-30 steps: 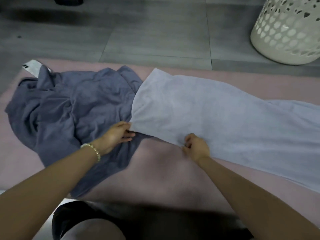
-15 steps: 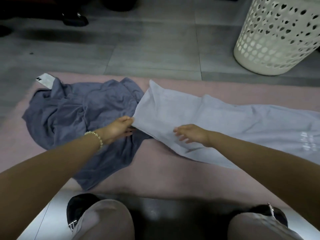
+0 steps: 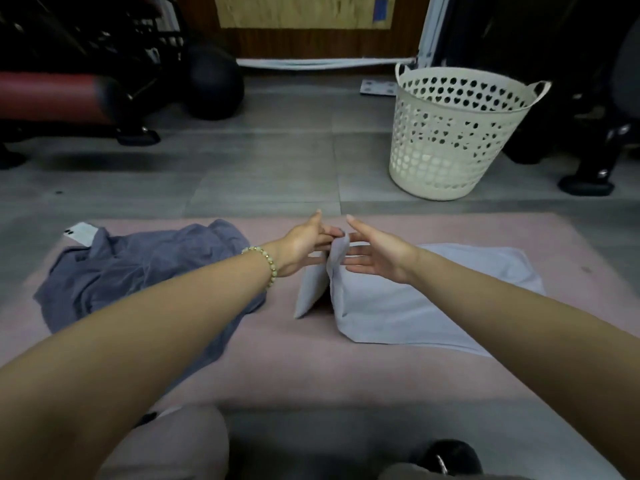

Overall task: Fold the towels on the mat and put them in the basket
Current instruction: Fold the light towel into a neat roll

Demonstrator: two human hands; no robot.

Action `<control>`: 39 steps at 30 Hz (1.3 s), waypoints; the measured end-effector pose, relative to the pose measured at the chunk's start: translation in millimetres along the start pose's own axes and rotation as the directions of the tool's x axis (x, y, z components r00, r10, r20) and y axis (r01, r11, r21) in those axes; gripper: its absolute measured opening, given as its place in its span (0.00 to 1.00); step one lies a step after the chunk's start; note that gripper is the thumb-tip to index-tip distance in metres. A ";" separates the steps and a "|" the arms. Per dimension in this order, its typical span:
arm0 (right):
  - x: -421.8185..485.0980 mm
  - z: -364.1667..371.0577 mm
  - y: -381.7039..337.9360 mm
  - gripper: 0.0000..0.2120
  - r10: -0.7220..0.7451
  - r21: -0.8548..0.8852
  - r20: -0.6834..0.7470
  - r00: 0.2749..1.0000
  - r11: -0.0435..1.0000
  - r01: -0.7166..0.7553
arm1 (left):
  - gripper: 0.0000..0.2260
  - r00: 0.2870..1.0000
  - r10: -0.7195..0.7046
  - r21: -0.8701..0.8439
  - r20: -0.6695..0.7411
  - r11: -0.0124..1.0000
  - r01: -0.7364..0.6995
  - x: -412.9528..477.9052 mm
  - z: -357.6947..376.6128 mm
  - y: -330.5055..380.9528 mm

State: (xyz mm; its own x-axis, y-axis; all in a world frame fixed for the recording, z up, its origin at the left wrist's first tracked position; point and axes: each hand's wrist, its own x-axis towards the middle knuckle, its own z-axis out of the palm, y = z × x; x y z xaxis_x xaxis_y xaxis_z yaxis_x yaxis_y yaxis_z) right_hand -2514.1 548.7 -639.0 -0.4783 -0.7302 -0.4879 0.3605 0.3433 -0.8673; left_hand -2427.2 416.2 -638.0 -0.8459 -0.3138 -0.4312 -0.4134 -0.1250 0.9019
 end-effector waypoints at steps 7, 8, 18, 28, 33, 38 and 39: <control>-53.1 -81.3 17.1 0.14 -0.073 0.066 -0.172 0.982 0.994 0.085 | 0.25 0.988 0.020 0.089 0.151 0.996 -0.033 5.0 95.9 23.0; -55.9 -91.6 19.9 0.11 -0.065 0.094 -0.186 0.980 0.992 0.084 | 0.25 0.987 0.021 0.085 0.162 0.996 -0.035 9.6 105.7 22.8; -73.4 -206.5 70.2 0.08 -0.014 0.196 -0.432 0.902 0.975 0.109 | 0.24 0.952 0.070 0.213 0.299 0.967 -0.138 91.8 216.7 2.7; -67.2 -333.7 147.4 0.07 0.100 0.190 -0.607 0.789 0.982 0.022 | 0.16 0.831 0.252 0.327 0.496 0.832 -0.448 201.2 338.8 -75.6; -61.5 -390.8 189.8 0.06 0.107 0.226 -0.702 0.705 0.971 0.077 | 0.17 0.739 0.332 0.436 0.587 0.639 -0.634 256.0 383.0 -106.1; -65.7 -438.4 242.7 0.07 0.189 0.272 -0.777 0.601 0.961 0.050 | 0.16 0.654 0.245 0.506 0.716 0.465 -0.727 293.2 426.0 -121.3; -65.3 -443.5 255.9 0.07 0.221 0.289 -0.785 0.578 0.957 0.026 | 0.16 0.647 0.206 0.515 0.735 0.451 -0.729 296.8 430.9 -128.1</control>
State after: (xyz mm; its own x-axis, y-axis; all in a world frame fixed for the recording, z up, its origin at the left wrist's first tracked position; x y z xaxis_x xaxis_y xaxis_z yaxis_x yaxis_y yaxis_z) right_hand -2745.7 946.2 -873.0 -0.8257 0.1178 -0.5517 0.5638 0.1392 -0.8141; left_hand -2770.5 744.6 -891.8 -0.8795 0.4628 -0.1111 0.2564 0.6574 0.7086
